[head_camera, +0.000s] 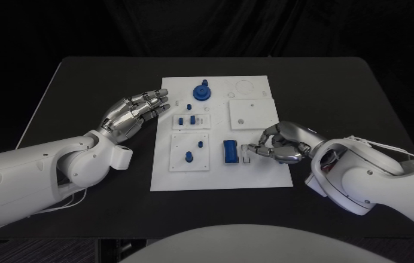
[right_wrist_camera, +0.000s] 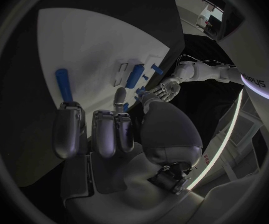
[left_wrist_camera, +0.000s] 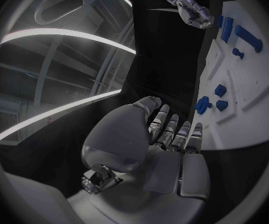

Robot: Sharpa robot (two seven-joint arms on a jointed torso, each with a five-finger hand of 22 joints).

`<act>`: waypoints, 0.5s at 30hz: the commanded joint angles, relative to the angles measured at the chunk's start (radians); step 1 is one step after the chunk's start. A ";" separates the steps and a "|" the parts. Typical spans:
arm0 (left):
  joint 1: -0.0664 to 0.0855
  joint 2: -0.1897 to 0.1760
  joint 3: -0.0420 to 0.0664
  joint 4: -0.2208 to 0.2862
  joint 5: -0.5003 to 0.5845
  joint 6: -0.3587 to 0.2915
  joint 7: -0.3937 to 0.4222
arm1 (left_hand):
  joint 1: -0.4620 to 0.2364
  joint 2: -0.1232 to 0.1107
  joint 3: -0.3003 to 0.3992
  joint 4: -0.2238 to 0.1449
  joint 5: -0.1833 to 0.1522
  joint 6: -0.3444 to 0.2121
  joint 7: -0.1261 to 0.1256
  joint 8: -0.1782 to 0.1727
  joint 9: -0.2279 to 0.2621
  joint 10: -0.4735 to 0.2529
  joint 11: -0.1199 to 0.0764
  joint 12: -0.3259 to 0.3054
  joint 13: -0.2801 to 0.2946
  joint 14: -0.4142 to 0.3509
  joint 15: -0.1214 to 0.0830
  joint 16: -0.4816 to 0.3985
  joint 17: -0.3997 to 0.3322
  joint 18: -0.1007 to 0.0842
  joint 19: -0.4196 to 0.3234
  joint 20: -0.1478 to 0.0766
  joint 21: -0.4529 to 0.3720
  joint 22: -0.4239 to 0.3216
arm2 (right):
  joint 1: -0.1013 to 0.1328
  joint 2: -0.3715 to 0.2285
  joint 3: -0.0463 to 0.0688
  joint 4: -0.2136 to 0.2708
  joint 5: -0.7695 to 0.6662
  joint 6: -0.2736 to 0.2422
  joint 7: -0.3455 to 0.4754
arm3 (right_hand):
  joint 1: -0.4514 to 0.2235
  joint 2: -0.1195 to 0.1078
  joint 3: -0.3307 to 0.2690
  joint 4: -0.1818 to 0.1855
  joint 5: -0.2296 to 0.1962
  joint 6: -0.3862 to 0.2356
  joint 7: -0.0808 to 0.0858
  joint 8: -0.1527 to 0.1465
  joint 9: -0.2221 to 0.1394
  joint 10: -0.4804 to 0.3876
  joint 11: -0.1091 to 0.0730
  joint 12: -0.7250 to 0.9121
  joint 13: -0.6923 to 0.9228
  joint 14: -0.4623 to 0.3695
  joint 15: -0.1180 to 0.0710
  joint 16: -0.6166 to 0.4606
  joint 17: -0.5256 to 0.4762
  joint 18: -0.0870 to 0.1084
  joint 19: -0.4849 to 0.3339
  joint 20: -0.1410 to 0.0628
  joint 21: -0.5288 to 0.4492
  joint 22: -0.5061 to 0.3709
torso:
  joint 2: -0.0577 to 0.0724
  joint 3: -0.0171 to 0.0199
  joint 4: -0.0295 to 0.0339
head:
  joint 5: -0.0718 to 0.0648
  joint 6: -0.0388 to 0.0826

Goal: Assemble the parts on the task board

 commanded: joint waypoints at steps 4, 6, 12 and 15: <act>-0.001 -0.003 0.001 0.009 -0.004 -0.006 0.057 | -0.009 -0.001 0.012 0.000 0.004 0.010 0.003 0.005 0.002 0.016 0.009 0.016 0.003 0.008 -0.002 0.008 0.001 -0.010 0.008 0.001 0.004 0.002 | 0.004 -0.063 -0.001 0.022 -0.147 -0.009 -0.110 | 0.021 -0.005 -0.004 0.003 0.040 -0.006 -0.002 -0.010 -0.001 0.106 0.006 0.003 0.263 0.076 0.006 -0.002 0.094 0.003 0.042 0.003 0.004 0.197 | 0.000 -0.0004 -0.0007 | -0.006 0.000; -0.001 -0.002 0.001 0.009 -0.004 -0.007 0.055 | -0.011 -0.002 0.014 -0.001 0.004 0.011 0.004 0.006 0.002 0.020 0.014 0.021 0.003 0.006 -0.005 0.005 0.001 -0.009 0.008 0.000 0.004 0.001 | 0.005 -0.082 -0.001 0.025 -0.191 -0.001 -0.141 | 0.045 -0.020 -0.003 -0.009 0.055 -0.004 -0.003 -0.012 -0.002 0.106 0.005 0.003 0.263 0.075 0.006 -0.004 0.089 0.003 0.042 0.003 0.005 0.197 | 0.000 -0.0010 -0.0003 | -0.009 0.000; -0.001 0.004 0.001 0.006 -0.004 -0.007 0.051 | -0.011 -0.003 0.015 -0.001 0.004 0.013 0.004 0.006 0.002 0.024 0.016 0.026 0.004 0.006 -0.006 0.006 0.001 -0.008 0.008 0.000 0.004 0.001 | 0.005 -0.117 -0.002 0.025 -0.276 0.034 -0.205 | 0.075 -0.039 -0.006 -0.013 0.032 -0.001 -0.001 -0.028 -0.011 0.106 0.006 0.003 0.263 0.075 0.007 -0.004 0.089 0.001 0.043 0.004 0.013 0.200 | 0.000 -0.0013 0.0000 | -0.018 0.000; -0.001 0.007 0.001 0.003 -0.004 -0.007 0.050 | -0.011 -0.003 0.015 -0.001 0.004 0.013 0.004 0.006 0.002 0.024 0.016 0.026 0.004 0.006 -0.006 0.006 0.001 -0.008 0.008 0.000 0.004 0.001 | 0.005 -0.121 -0.002 0.023 -0.293 0.046 -0.218 | 0.079 -0.038 -0.006 -0.012 0.030 -0.001 0.000 -0.030 -0.013 0.106 0.007 0.003 0.263 0.075 0.007 -0.004 0.090 0.000 0.044 0.004 0.014 0.200 | 0.000 -0.0005 -0.0004 | -0.020 0.000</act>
